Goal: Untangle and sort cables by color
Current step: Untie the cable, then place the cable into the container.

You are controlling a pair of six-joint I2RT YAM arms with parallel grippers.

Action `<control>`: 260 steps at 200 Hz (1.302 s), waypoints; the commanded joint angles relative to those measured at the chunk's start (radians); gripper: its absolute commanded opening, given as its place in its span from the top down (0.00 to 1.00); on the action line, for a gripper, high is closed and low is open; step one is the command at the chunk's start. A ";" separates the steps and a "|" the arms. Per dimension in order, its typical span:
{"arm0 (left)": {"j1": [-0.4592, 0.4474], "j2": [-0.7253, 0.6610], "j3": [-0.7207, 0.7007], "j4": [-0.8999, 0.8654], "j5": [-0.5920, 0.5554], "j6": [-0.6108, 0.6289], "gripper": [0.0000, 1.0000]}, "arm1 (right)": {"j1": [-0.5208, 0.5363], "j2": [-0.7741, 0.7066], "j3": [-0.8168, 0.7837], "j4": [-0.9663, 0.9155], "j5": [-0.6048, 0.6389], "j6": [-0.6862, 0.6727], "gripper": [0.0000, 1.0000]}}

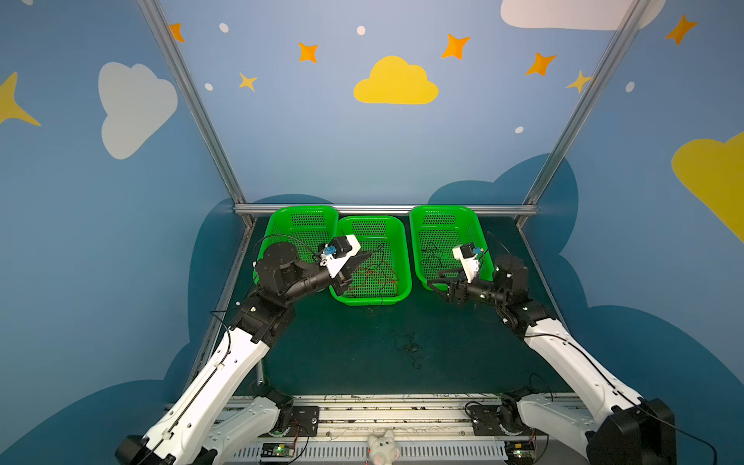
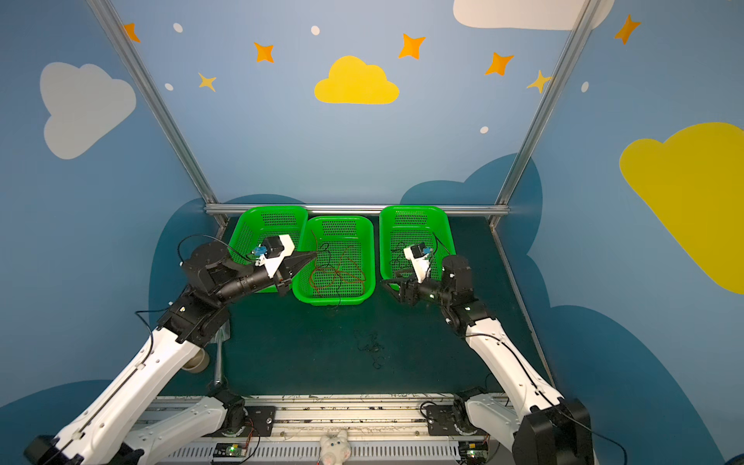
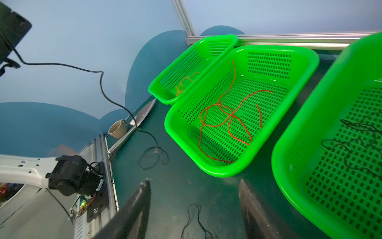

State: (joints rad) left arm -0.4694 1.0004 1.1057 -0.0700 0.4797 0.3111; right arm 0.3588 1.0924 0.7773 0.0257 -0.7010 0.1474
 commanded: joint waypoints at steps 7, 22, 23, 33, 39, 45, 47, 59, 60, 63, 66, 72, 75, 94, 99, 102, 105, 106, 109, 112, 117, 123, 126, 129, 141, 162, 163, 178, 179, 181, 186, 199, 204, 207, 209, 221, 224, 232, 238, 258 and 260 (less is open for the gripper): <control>-0.050 0.056 0.064 0.033 0.014 0.028 0.97 | 0.038 0.033 0.040 0.051 -0.029 -0.048 0.31; -0.078 0.100 0.102 0.044 0.017 0.042 0.97 | 0.047 0.050 0.042 0.048 -0.030 -0.054 0.31; -0.080 0.102 0.105 0.044 0.017 0.043 0.97 | 0.048 0.050 0.042 0.048 -0.030 -0.055 0.31; -0.095 0.126 0.130 0.047 0.015 0.053 0.97 | 0.053 0.059 0.038 0.038 -0.012 -0.054 0.31; -0.102 0.139 0.141 0.052 0.013 0.058 0.97 | 0.055 0.063 0.037 0.025 0.000 -0.054 0.32; -0.108 0.153 0.152 0.059 0.012 0.061 0.97 | 0.055 0.062 0.035 0.008 0.012 -0.049 0.33; -0.109 0.156 0.155 0.060 0.013 0.063 0.97 | 0.055 0.062 0.035 0.002 0.017 -0.048 0.33; -0.113 0.178 0.173 0.070 0.011 0.067 0.97 | 0.056 0.059 0.018 -0.010 0.055 -0.042 0.34; -0.113 0.180 0.173 0.070 0.011 0.068 0.97 | 0.056 0.059 0.016 -0.010 0.057 -0.042 0.34; -0.114 0.184 0.178 0.071 0.011 0.070 0.97 | 0.056 0.057 0.011 -0.012 0.062 -0.044 0.34; -0.114 0.188 0.183 0.073 0.011 0.071 0.97 | 0.056 0.057 0.006 -0.012 0.066 -0.044 0.35; -0.115 0.196 0.189 0.077 0.010 0.072 0.97 | 0.056 0.056 -0.001 -0.015 0.077 -0.041 0.36; -0.115 0.201 0.193 0.078 0.010 0.072 0.97 | 0.056 0.056 -0.005 -0.019 0.085 -0.039 0.36; -0.120 0.225 0.216 0.086 0.011 0.076 0.97 | 0.056 0.059 -0.028 -0.019 0.111 -0.008 0.39; -0.121 0.228 0.220 0.090 0.012 0.077 0.97 | 0.057 0.063 -0.033 -0.016 0.113 0.008 0.40; -0.123 0.233 0.223 0.090 0.010 0.077 0.97 | 0.056 0.066 -0.036 -0.014 0.113 0.019 0.41; -0.124 0.237 0.226 0.090 0.011 0.078 0.97 | 0.056 0.069 -0.038 -0.010 0.110 0.031 0.41; -0.124 0.239 0.228 0.090 0.011 0.078 0.97 | 0.056 0.071 -0.039 -0.010 0.109 0.035 0.41; -0.125 0.240 0.231 0.090 0.011 0.080 0.97 | 0.056 0.076 -0.042 -0.005 0.106 0.048 0.41; -0.127 0.242 0.234 0.090 0.012 0.081 0.97 | 0.056 0.079 -0.043 -0.002 0.102 0.065 0.42; -0.130 0.247 0.239 0.090 0.010 0.083 0.97 | 0.058 0.087 -0.047 0.006 0.098 0.095 0.42; -0.133 0.251 0.245 0.090 0.012 0.085 0.97 | 0.059 0.096 -0.051 0.017 0.086 0.129 0.42; -0.135 0.254 0.248 0.090 0.010 0.086 0.97 | 0.061 0.102 -0.054 0.023 0.077 0.141 0.42; -0.136 0.257 0.251 0.090 0.009 0.087 0.97 | 0.062 0.107 -0.057 0.030 0.070 0.155 0.42; -0.143 0.265 0.261 0.093 0.005 0.095 0.97 | 0.074 0.125 -0.063 0.044 0.061 0.197 0.42; -0.153 0.281 0.276 0.096 0.002 0.102 0.97 | 0.086 0.165 -0.052 0.042 0.036 0.238 0.43; -0.154 0.282 0.277 0.096 0.002 0.102 0.97 | 0.087 0.166 -0.050 0.042 0.035 0.240 0.43; -0.159 0.293 0.288 0.101 -0.001 0.107 0.97 | 0.088 0.200 -0.024 0.034 0.006 0.274 0.43; -0.159 0.295 0.288 0.101 -0.001 0.107 0.97 | 0.089 0.203 -0.021 0.032 0.004 0.277 0.43; -0.161 0.296 0.290 0.101 -0.001 0.108 0.97 | 0.089 0.208 -0.016 0.029 -0.001 0.282 0.43; -0.162 0.300 0.294 0.101 -0.002 0.110 0.97 | 0.087 0.220 -0.001 0.018 -0.011 0.296 0.43; -0.167 0.313 0.304 0.103 -0.003 0.113 0.97 | 0.087 0.257 0.047 -0.038 -0.028 0.332 0.43; -0.168 0.316 0.308 0.106 -0.002 0.113 0.97 | 0.088 0.273 0.069 -0.064 -0.034 0.342 0.43; -0.170 0.319 0.310 0.107 -0.002 0.113 0.97 | 0.087 0.284 0.081 -0.081 -0.037 0.345 0.44; -0.170 0.320 0.311 0.108 -0.003 0.112 0.97 | 0.088 0.291 0.089 -0.093 -0.041 0.346 0.44; -0.175 0.330 0.319 0.113 -0.001 0.113 0.97 | 0.089 0.329 0.129 -0.149 -0.052 0.350 0.47; -0.175 0.333 0.322 0.114 0.000 0.113 0.97 | 0.088 0.336 0.136 -0.159 -0.054 0.350 0.47; -0.178 0.340 0.328 0.116 0.000 0.114 0.97 | 0.089 0.354 0.148 -0.175 -0.055 0.349 0.51; -0.179 0.345 0.334 0.117 -0.001 0.116 0.97 | 0.088 0.363 0.153 -0.177 -0.059 0.348 0.53; -0.184 0.363 0.349 0.126 -0.004 0.118 0.97 | 0.087 0.382 0.155 -0.162 -0.081 0.350 0.61; -0.184 0.365 0.351 0.127 -0.004 0.119 0.97 | 0.087 0.383 0.155 -0.160 -0.084 0.350 0.62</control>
State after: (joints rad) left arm -0.6460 1.3502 1.4193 0.0227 0.4770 0.4206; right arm 0.4431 1.4559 0.9138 -0.0868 -0.7391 0.4805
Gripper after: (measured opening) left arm 0.048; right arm 0.418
